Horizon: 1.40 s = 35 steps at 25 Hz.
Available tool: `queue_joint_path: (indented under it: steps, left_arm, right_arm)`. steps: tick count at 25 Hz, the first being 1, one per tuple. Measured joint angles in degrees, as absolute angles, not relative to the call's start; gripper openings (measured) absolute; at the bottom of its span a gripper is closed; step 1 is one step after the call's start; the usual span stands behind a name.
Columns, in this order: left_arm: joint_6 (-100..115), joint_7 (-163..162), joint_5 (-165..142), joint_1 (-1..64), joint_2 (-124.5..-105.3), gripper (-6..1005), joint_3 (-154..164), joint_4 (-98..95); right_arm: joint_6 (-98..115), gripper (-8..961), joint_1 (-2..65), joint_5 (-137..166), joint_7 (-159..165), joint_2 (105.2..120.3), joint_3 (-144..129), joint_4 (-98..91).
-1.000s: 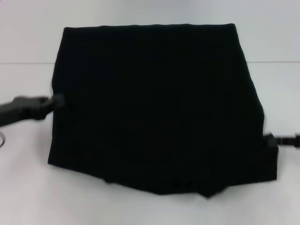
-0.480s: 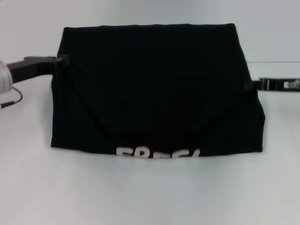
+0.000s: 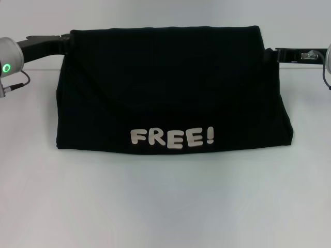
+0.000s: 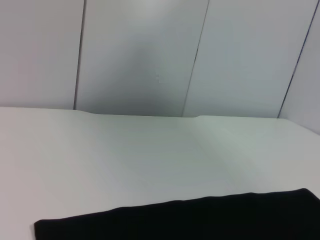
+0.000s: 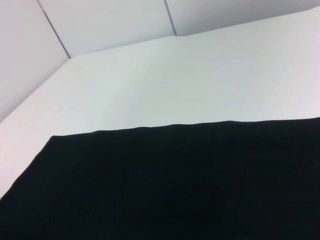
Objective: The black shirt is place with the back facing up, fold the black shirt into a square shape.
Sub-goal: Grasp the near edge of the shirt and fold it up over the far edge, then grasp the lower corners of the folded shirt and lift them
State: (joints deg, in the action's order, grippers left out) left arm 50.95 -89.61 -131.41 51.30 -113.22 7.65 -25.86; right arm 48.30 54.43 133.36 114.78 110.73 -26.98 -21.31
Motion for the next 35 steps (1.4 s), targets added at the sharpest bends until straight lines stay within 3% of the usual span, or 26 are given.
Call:
queue_joint_path:
  steps: [5,13,20,29,34,35]
  left_arm:
    - [44.8,-87.5,-131.4,51.6,-113.65,23,7.6,-22.6]
    - [39.0,-85.4,-131.4,51.4,-114.96,21,7.7,-20.6]
    - [35.6,-84.1,-131.4,51.5,-116.29,33,10.9,-21.1]
    - [34.2,-83.2,-131.4,51.8,-116.56,332,14.5,-21.8]
    - [37.3,-87.8,-131.9,50.6,-117.45,458,15.7,-26.7]
    - [38.9,-89.9,-132.0,50.0,-117.77,478,16.5,-28.5]
  right_arm:
    - [43.7,66,54.3,133.3,114.2,110.91,-26.9,-17.8]
    - [37.8,65,53.6,132.4,111.1,113.62,-26.9,-16.1]
    - [38.6,67,52.3,130.3,110.8,114.05,-27.1,-16.3]
    - [40.7,92,51.5,130.2,110.6,114.38,-27.2,-17.6]
    - [45.6,305,49.4,129.3,110.7,115.82,-27.0,-23.3]
    - [47.2,386,48.5,128.3,110.6,116.27,-27.0,-25.1]
